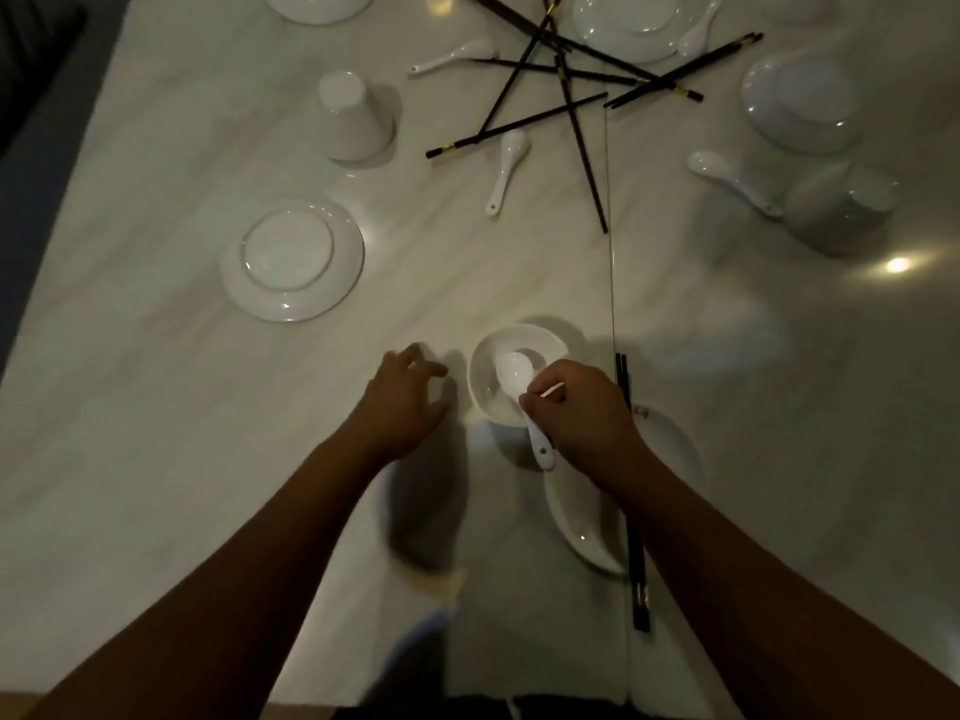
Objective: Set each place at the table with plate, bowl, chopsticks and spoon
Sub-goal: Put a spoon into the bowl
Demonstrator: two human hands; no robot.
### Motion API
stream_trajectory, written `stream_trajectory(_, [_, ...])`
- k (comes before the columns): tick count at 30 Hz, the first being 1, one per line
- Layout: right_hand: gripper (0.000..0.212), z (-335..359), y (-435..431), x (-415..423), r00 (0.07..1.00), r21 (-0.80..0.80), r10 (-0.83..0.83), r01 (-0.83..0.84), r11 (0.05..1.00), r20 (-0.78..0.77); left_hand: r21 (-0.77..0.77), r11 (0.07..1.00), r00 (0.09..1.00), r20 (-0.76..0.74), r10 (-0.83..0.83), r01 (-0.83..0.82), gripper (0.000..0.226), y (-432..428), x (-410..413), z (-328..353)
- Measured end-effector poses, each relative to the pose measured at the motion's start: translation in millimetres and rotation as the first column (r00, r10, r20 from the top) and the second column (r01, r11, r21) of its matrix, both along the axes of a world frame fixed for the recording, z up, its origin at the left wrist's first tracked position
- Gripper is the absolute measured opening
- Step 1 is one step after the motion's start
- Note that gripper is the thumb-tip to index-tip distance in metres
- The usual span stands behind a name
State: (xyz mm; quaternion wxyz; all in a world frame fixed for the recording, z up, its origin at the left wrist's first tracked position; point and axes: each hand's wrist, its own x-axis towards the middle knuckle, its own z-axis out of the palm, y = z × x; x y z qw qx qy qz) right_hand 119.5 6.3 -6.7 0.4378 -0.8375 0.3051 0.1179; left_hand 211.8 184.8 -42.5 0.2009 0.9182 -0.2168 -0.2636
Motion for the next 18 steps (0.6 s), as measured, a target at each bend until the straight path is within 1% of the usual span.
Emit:
stream_trajectory(2, [0.008,1.4,7.1,4.3,0.999,-0.113,0.038,-0.039,0.993,-0.017,0.041,0.997,0.998,0.004,-0.065,0.065,0.040,7.0,-1.8,-7.9])
stream_trajectory(7, [0.017,-2.8,16.4,14.4,0.997,-0.287,0.013,-0.033,0.957,-0.074,0.002,0.986,0.986,-0.016,-0.164,0.164,0.039,21.8,2.2,-13.3])
stream_trajectory(11, [0.018,-11.8,20.2,15.7,0.994,-0.340,-0.026,-0.012,0.940,-0.107,-0.011,0.980,0.979,-0.045,-0.198,0.198,0.043,26.9,4.9,-16.4])
stream_trajectory(15, [0.021,-13.4,24.7,16.3,0.991,-0.377,-0.014,-0.038,0.926,-0.132,-0.012,0.977,0.976,-0.051,-0.213,0.213,0.046,30.3,4.8,-16.7])
stream_trajectory(18, [0.018,-12.1,26.0,15.9,0.987,-0.408,0.011,-0.075,0.910,-0.158,-0.022,0.976,0.975,-0.047,-0.218,0.217,0.047,33.3,4.0,-17.9])
